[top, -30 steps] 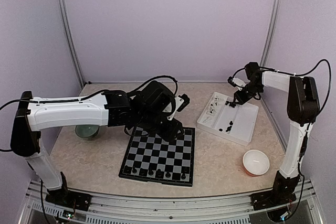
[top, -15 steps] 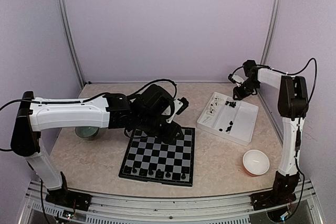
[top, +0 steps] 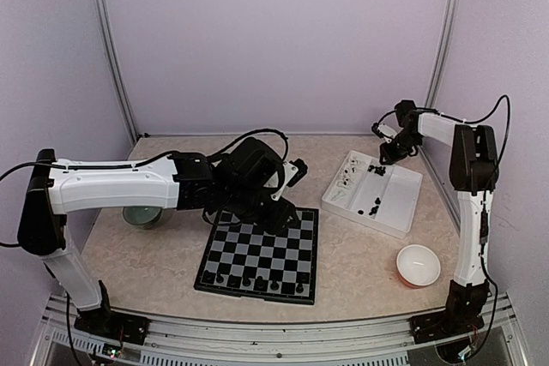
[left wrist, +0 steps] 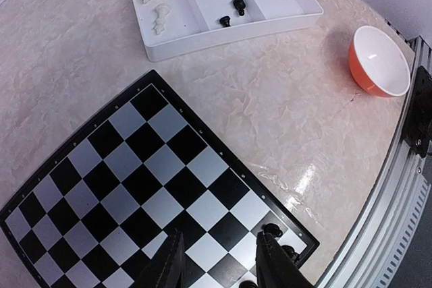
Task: Set up the chess pieces on the board
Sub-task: Pick up the pawn from the storage box.
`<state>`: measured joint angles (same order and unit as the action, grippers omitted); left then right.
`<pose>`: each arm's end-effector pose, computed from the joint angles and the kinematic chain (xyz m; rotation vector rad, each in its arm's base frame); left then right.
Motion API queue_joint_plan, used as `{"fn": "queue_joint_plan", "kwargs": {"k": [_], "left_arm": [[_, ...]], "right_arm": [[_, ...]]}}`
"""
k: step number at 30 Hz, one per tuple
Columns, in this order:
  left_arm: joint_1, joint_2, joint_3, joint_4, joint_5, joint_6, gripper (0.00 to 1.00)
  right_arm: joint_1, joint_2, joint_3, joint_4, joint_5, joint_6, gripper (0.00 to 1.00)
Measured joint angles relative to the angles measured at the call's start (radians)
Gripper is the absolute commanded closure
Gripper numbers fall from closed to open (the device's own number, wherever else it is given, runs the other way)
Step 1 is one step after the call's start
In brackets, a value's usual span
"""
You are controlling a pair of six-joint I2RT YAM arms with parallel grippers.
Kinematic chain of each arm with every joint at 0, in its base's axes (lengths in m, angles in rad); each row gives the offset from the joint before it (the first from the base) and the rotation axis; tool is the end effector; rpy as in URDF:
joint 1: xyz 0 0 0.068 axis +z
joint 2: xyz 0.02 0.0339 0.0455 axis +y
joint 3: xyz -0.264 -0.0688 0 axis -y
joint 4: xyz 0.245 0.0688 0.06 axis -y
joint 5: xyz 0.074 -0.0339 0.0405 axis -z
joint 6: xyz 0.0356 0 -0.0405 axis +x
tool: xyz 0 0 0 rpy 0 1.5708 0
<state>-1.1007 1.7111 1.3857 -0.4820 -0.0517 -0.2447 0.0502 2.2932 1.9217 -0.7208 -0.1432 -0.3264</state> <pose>0.1756 -0.3415 0.2743 0.9958 2.2442 -0.5644 0.4940 0.0299 0.1816 -0.5410 2.5916 0.0992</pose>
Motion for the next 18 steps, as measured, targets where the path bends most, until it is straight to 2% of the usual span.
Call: {"fn": "queue_joint_plan", "kwargs": {"k": [10, 18], "left_arm": [[0.001, 0.000, 0.000, 0.000, 0.000, 0.000, 0.63], [0.001, 0.009, 0.000, 0.003, 0.008, 0.004, 0.63]], "right_arm": [[0.000, -0.010, -0.013, 0.004, -0.003, 0.007, 0.68], [0.000, -0.103, -0.057, -0.003, -0.018, 0.010, 0.74]]}}
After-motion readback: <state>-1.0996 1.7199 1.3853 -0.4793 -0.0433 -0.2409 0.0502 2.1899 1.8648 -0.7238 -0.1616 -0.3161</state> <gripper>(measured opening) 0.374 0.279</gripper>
